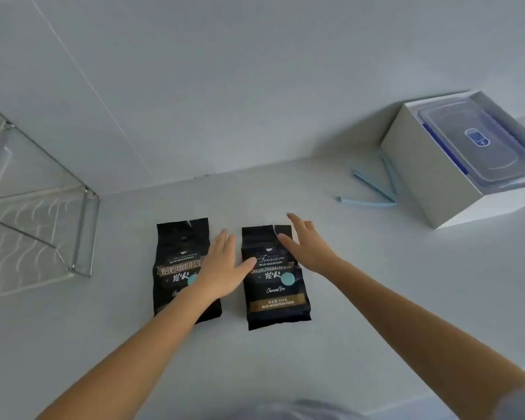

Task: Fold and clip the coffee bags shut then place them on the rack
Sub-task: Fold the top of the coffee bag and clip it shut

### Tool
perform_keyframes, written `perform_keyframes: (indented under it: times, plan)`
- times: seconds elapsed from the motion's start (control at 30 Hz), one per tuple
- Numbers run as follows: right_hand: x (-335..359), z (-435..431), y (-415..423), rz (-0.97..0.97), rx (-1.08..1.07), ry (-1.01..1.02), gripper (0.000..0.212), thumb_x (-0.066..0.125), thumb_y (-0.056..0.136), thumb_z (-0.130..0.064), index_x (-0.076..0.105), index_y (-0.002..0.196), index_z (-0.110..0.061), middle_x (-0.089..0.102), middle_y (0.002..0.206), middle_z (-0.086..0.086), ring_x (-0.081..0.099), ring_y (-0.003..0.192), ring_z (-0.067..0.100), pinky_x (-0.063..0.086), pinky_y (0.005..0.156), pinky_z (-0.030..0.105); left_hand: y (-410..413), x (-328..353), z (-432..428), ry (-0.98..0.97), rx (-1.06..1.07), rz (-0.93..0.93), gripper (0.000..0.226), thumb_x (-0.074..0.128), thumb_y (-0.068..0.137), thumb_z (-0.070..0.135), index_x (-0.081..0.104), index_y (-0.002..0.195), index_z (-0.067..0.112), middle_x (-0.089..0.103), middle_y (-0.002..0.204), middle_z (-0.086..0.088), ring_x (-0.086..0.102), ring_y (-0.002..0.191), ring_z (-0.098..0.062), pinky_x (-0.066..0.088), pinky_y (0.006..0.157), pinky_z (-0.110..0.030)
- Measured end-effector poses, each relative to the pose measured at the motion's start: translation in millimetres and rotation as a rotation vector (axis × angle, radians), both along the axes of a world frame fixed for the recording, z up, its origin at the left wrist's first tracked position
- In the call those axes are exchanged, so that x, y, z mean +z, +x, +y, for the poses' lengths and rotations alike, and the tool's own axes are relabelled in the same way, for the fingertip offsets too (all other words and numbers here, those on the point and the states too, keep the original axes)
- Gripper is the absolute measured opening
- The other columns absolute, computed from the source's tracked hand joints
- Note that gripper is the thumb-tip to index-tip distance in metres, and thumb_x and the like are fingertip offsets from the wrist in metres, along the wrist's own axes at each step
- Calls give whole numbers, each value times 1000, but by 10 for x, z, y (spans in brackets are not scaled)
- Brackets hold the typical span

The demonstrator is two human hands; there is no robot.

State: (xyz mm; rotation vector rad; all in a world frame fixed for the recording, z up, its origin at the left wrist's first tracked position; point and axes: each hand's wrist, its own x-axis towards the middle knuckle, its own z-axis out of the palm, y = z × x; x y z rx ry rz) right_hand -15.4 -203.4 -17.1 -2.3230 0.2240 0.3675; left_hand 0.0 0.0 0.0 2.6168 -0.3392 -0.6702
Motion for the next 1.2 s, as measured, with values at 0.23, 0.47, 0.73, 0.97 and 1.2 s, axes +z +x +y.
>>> perform_keyframes:
  times: [0.23,0.47,0.73,0.97,1.2]
  plan:
    - [-328,37,-199,215,-483,427,41,52,91,-45,48,116,-13,65,106,5,62,79,6,47,57,20,-244,-273,-292,-532,538,398,69,59,89,29,17,143,19,41,142,-8,52,113,-18,52,87,-37]
    - [-152,225,-272,171,-430,640,26,62,83,-47,64,83,-21,75,76,-2,72,67,10,53,54,19,-237,-199,-190,-702,679,454,30,62,87,27,56,115,18,67,99,1,64,85,-10,47,59,-20]
    - [259,251,-320,22,-251,567,30,57,90,-39,64,86,-9,75,81,9,73,74,23,59,67,36,-430,-14,-10,-903,548,227,16,66,84,19,62,97,26,72,96,5,69,87,-7,53,59,-12]
    - [377,323,-381,-62,-290,534,25,55,93,-31,59,72,-17,69,70,2,68,66,19,54,62,32,-442,95,41,-824,399,4,12,62,87,16,62,97,23,70,98,2,66,95,-12,57,78,-31]
    - [297,313,-420,-185,-334,526,26,58,91,-26,61,67,-19,67,54,-9,65,52,4,47,46,14,-382,114,18,-682,272,-278,8,65,85,18,66,86,10,71,84,3,66,80,-9,55,68,-27]
